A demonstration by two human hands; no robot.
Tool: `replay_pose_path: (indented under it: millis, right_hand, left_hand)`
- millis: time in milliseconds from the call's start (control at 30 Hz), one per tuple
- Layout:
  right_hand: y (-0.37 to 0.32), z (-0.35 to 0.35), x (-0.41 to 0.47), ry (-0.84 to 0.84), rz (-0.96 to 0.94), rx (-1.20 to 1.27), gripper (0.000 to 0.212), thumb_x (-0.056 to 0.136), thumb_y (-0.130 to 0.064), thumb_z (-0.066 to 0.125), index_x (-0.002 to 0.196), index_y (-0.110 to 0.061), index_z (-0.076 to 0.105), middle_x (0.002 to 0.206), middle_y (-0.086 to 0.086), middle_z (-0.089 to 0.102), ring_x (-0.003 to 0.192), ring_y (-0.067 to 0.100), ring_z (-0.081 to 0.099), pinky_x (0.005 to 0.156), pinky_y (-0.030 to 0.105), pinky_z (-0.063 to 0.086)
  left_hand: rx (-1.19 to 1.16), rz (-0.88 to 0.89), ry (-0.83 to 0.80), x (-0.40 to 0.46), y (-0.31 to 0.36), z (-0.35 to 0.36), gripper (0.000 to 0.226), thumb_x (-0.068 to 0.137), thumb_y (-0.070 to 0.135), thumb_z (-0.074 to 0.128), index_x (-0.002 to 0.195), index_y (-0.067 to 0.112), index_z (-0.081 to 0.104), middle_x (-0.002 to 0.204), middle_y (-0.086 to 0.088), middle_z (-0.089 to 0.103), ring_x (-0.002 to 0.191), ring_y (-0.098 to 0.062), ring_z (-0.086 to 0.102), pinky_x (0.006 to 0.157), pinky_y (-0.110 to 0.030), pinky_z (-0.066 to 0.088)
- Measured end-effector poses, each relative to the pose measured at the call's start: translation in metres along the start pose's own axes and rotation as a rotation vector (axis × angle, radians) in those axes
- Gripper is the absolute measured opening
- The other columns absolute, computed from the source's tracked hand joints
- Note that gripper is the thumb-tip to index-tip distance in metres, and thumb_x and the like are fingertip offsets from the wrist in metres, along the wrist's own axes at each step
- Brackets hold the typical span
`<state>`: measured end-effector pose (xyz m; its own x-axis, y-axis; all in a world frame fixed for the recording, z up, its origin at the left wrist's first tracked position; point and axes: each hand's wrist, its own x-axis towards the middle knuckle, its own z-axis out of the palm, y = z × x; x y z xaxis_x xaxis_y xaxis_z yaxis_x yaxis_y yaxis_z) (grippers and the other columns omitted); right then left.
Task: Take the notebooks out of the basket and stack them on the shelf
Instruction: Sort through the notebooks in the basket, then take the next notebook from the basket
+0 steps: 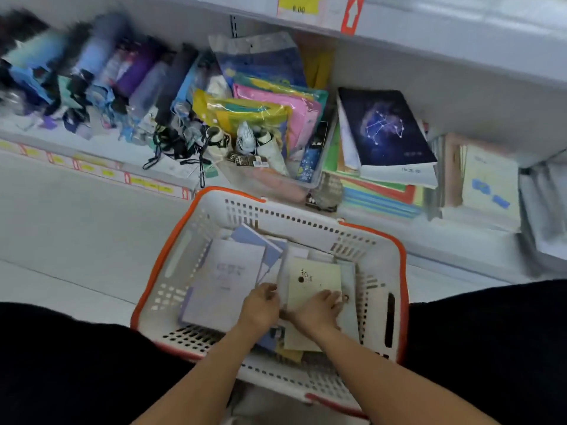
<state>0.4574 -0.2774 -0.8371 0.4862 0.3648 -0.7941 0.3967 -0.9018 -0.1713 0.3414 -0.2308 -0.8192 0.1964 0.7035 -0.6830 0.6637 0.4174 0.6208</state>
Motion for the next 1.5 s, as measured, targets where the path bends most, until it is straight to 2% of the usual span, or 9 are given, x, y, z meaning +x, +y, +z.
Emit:
replay_pose_path:
  millis: [133, 200, 333, 533, 633, 767, 1033, 1200, 1500]
  right_hand:
    - [-0.003, 0.005, -0.005, 0.03, 0.018, -0.084, 0.133, 0.072, -0.059, 0.077, 0.153, 0.001, -0.009, 0.162, 0.019, -0.013, 0.15, 0.041, -0.001, 0.112, 0.06, 0.03]
    - [-0.007, -0.006, -0.009, 0.036, -0.037, -0.102, 0.102, 0.075, -0.053, 0.073, 0.148, 0.002, 0.027, 0.155, 0.025, 0.024, 0.139, 0.04, 0.032, 0.105, 0.049, 0.042]
    - [-0.036, -0.031, -0.042, 0.026, -0.387, 0.149, 0.012, 0.087, -0.016, 0.054, 0.077, -0.009, 0.058, 0.078, 0.008, 0.062, 0.073, 0.026, 0.063, 0.064, 0.035, 0.055]
    - [-0.049, -0.059, -0.047, -0.126, -0.574, 0.429, 0.013, 0.084, -0.031, 0.072, 0.09, -0.02, 0.075, 0.095, -0.001, 0.074, 0.087, 0.014, 0.068, 0.071, 0.031, 0.055]
    - [-0.01, -0.053, -0.006, 0.264, -0.266, 0.15, 0.076, 0.072, -0.05, 0.078, 0.131, -0.008, 0.054, 0.133, 0.01, 0.055, 0.123, 0.028, 0.053, 0.097, 0.038, 0.045]
    - [0.013, -0.015, 0.001, -0.003, 0.028, -0.031, 0.151, 0.055, -0.076, 0.077, 0.153, 0.0, -0.01, 0.161, 0.023, -0.01, 0.149, 0.043, -0.005, 0.118, 0.057, 0.008]
    - [0.01, 0.003, -0.009, -0.017, -0.033, -0.103, 0.12, 0.08, -0.042, 0.075, 0.153, -0.002, -0.011, 0.16, 0.023, -0.015, 0.146, 0.05, 0.0, 0.114, 0.061, 0.026]
    - [0.0, -0.024, -0.026, 0.143, -0.135, 0.072, 0.026, 0.095, -0.015, 0.05, 0.118, -0.003, 0.056, 0.128, 0.018, 0.057, 0.111, 0.035, 0.059, 0.085, 0.035, 0.052]
    - [-0.071, -0.024, -0.119, 0.252, -0.802, -0.224, 0.044, 0.1, -0.017, 0.039, 0.142, -0.004, 0.034, 0.137, 0.023, 0.047, 0.105, 0.042, 0.055, 0.077, 0.047, 0.049]
  left_hand:
    - [-0.099, -0.098, -0.063, 0.001, 0.005, -0.001, 0.042, 0.096, 0.019, 0.056, 0.135, 0.005, 0.051, 0.131, -0.013, 0.059, 0.117, -0.029, 0.058, 0.1, -0.037, 0.048]
    - [-0.214, -0.183, -0.084, -0.002, 0.004, -0.004, 0.04, 0.093, 0.029, 0.062, 0.124, 0.003, 0.059, 0.113, -0.015, 0.064, 0.097, -0.026, 0.062, 0.088, -0.036, 0.052]
    - [-0.554, -0.325, -0.259, -0.017, 0.032, -0.013, 0.04, 0.092, 0.053, 0.055, 0.093, 0.015, 0.063, 0.09, -0.008, 0.061, 0.086, -0.021, 0.057, 0.078, -0.035, 0.047]
    - [-0.817, -0.154, -0.106, -0.005, 0.036, -0.051, 0.034, 0.104, 0.024, 0.04, 0.131, 0.009, 0.054, 0.118, -0.014, 0.067, 0.097, -0.032, 0.065, 0.084, -0.045, 0.052]
    - [-0.607, -0.11, 0.135, 0.002, 0.034, -0.056, 0.033, 0.104, 0.019, 0.04, 0.133, 0.007, 0.05, 0.119, -0.012, 0.063, 0.086, -0.028, 0.063, 0.078, -0.041, 0.051]
    - [-0.485, -0.019, 0.213, -0.006, 0.028, -0.053, 0.033, 0.104, 0.018, 0.04, 0.134, 0.007, 0.051, 0.115, -0.009, 0.061, 0.09, -0.025, 0.059, 0.074, -0.035, 0.048]
    - [-0.525, -0.015, 0.218, -0.009, 0.022, -0.056, 0.033, 0.104, 0.017, 0.04, 0.135, 0.009, 0.05, 0.114, -0.009, 0.06, 0.091, -0.025, 0.059, 0.073, -0.035, 0.049]
    - [-0.548, -0.034, 0.224, -0.01, 0.024, -0.056, 0.035, 0.104, 0.015, 0.039, 0.137, 0.009, 0.047, 0.116, -0.009, 0.059, 0.094, -0.027, 0.059, 0.078, -0.039, 0.049]
    - [-0.839, 0.073, -0.12, -0.031, 0.05, -0.067, 0.044, 0.101, 0.043, 0.035, 0.122, 0.016, 0.063, 0.11, -0.011, 0.072, 0.103, -0.03, 0.067, 0.077, -0.036, 0.054]
